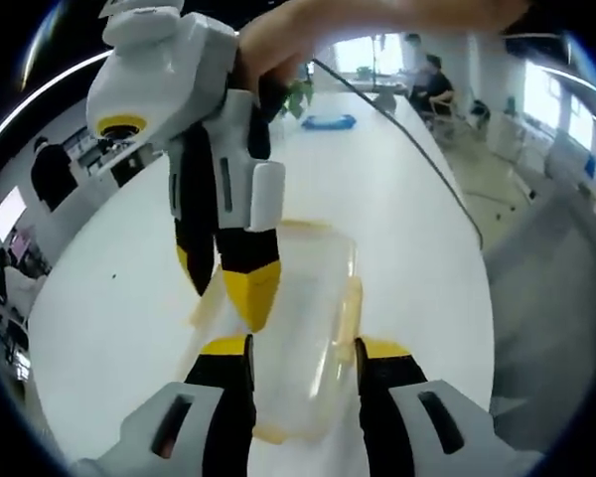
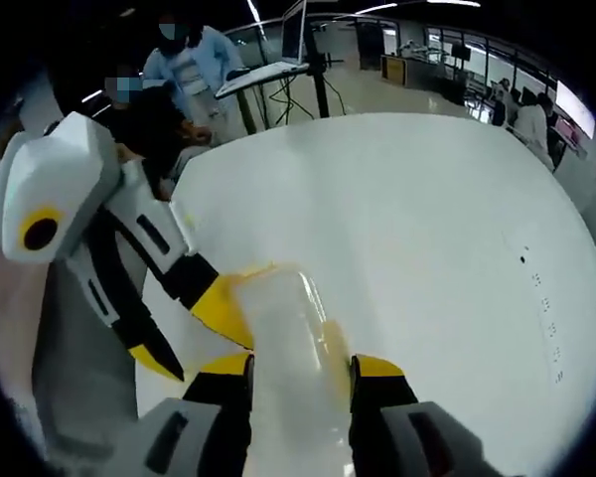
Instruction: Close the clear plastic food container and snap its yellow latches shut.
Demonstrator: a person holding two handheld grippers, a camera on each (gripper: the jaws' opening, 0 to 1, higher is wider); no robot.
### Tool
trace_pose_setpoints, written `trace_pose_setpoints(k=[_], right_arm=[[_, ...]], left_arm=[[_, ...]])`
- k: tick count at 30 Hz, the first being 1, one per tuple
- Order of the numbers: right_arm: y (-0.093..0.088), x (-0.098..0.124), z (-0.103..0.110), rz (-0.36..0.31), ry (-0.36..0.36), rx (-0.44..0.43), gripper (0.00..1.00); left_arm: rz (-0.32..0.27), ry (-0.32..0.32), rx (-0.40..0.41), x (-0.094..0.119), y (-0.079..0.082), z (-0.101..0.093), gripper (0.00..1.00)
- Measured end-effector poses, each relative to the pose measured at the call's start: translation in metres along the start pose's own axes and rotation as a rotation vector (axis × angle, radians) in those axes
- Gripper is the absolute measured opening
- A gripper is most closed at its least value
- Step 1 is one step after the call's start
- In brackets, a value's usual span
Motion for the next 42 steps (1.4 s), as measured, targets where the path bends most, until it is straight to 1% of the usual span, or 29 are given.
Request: trace_pose_setpoints(k=[4, 9, 15, 23, 28, 32, 38, 39, 40, 41, 42], right_arm=[[0.001, -0.002, -0.001, 0.041, 0.022, 0.001, 0.36], [0.002, -0.004, -0.002, 0.114, 0.046, 0.015, 0.36], [0.003, -0.005, -0.003, 0.156, 0.065, 0.023, 0.35], [0.003, -0.008, -0.005, 0.206, 0.107, 0.015, 0.35], [0.005, -0.01, -0.004, 0.258, 0.119, 0.011, 0.35], [0.004, -0.01, -0.006, 0.273, 0.142, -0.01, 0.35], [0.003, -0.01, -0.005, 0.284, 0.134, -0.007, 0.34], [0.004, -0.01, -0.005, 0.292, 0.136, -0.006, 0.33], [0.013, -0.019, 0.008, 0.243, 0.225, -0.021, 0.33], [0.013, -0.012, -0.002, 0.287, 0.175, -0.016, 0.33], [0.014, -0.01, -0.003, 0.293, 0.178, -0.016, 0.33]], left_arm=[[0.012, -0.001, 0.0, 0.0, 0.0, 0.0, 0.38], [0.019, 0.001, -0.002, -0.001, 0.0, 0.0, 0.37], [0.029, 0.013, -0.008, -0.002, 0.0, 0.0, 0.37], [0.024, 0.01, 0.003, -0.002, 0.0, 0.0, 0.37], [0.026, 0.014, 0.007, -0.002, -0.001, 0.0, 0.37], [0.025, 0.016, 0.008, -0.002, -0.001, 0.001, 0.37], [0.027, 0.023, 0.008, -0.003, -0.001, 0.0, 0.37], [0.028, 0.023, 0.007, -0.003, -0.001, 0.0, 0.37], [0.037, 0.023, -0.001, -0.002, -0.002, 0.001, 0.37], [0.033, 0.017, 0.001, -0.002, -0.001, -0.001, 0.37], [0.033, 0.018, 0.006, -0.002, -0.001, -0.001, 0.37]])
Point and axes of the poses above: the point that each gripper's makers call its tool centre point, and the gripper's own axes: x roughly backward along the fingers, z roughly to its left, y roughly out of its top, the point moved 3 cm from there along x, roughly backward along the fingers, and after that the axes turned 10 degrees about -x, right-handed, at the moved point
